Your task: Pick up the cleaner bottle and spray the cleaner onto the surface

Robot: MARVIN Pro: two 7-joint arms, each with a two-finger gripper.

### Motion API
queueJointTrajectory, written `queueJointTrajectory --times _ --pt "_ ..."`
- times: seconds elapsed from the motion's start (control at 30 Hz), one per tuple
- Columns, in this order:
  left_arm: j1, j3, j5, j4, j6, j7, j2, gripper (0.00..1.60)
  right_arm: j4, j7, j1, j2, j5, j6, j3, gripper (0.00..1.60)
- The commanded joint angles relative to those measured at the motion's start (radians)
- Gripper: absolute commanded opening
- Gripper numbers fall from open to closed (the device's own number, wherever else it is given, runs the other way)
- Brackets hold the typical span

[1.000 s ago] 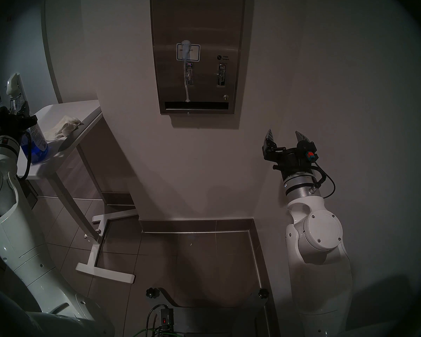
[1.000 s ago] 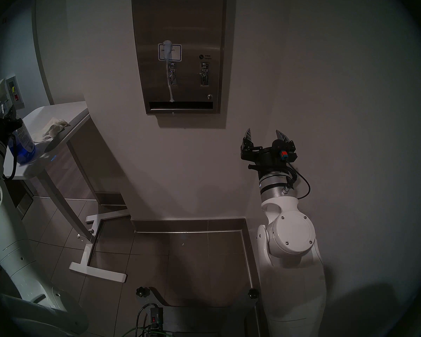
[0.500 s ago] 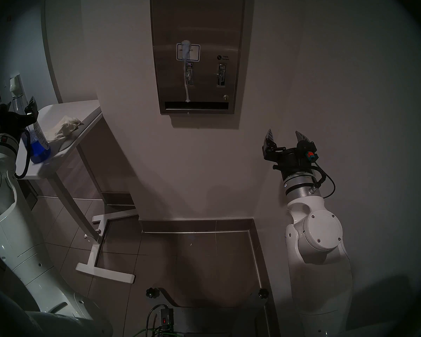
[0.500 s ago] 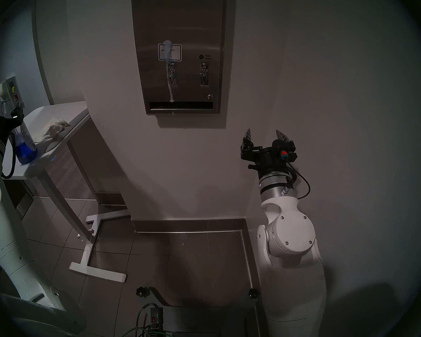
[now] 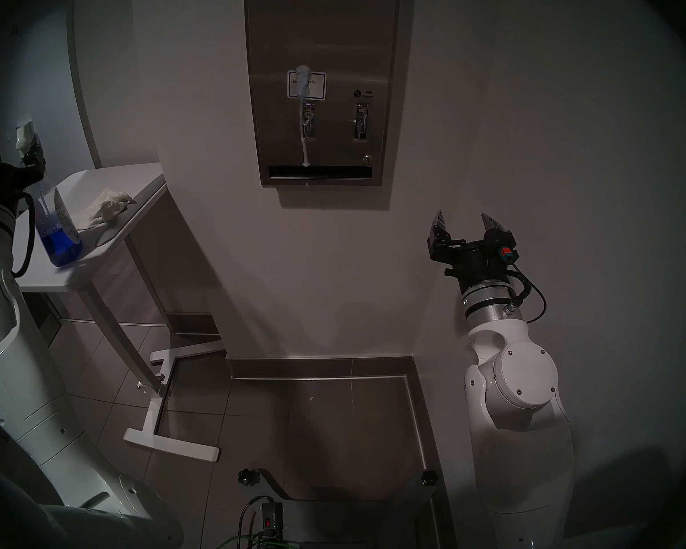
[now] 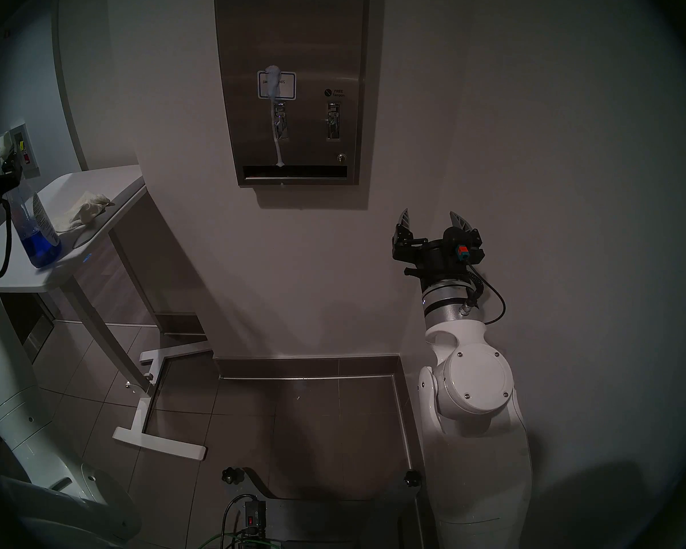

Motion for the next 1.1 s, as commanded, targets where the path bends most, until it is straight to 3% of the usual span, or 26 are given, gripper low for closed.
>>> queueJointTrajectory --times 0.0,0.37,0.77,1.07 --pt "-0.09 0.029 -0.028 -0.07 -0.023 0.01 0.039 1.6 -0.036 0.002 0.016 0.002 0.001 -0.01 0.001 1.6" --pt "-0.092 0.151 -0.136 -0.168 0.005 -0.041 -0.022 1.6 -0.037 0.001 0.016 0.005 0.002 -0.01 0.0 1.6" --pt "0.064 0.279 -0.12 -0.24 0.084 -0.03 -0.167 1.6 -0.039 0.001 0.015 0.007 0.004 -0.01 0.0 1.6" --pt "0.124 0.341 -0.125 -0.242 0.099 -0.033 -0.204 1.6 -0.04 0.001 0.015 0.007 0.005 -0.009 0.0 1.6"
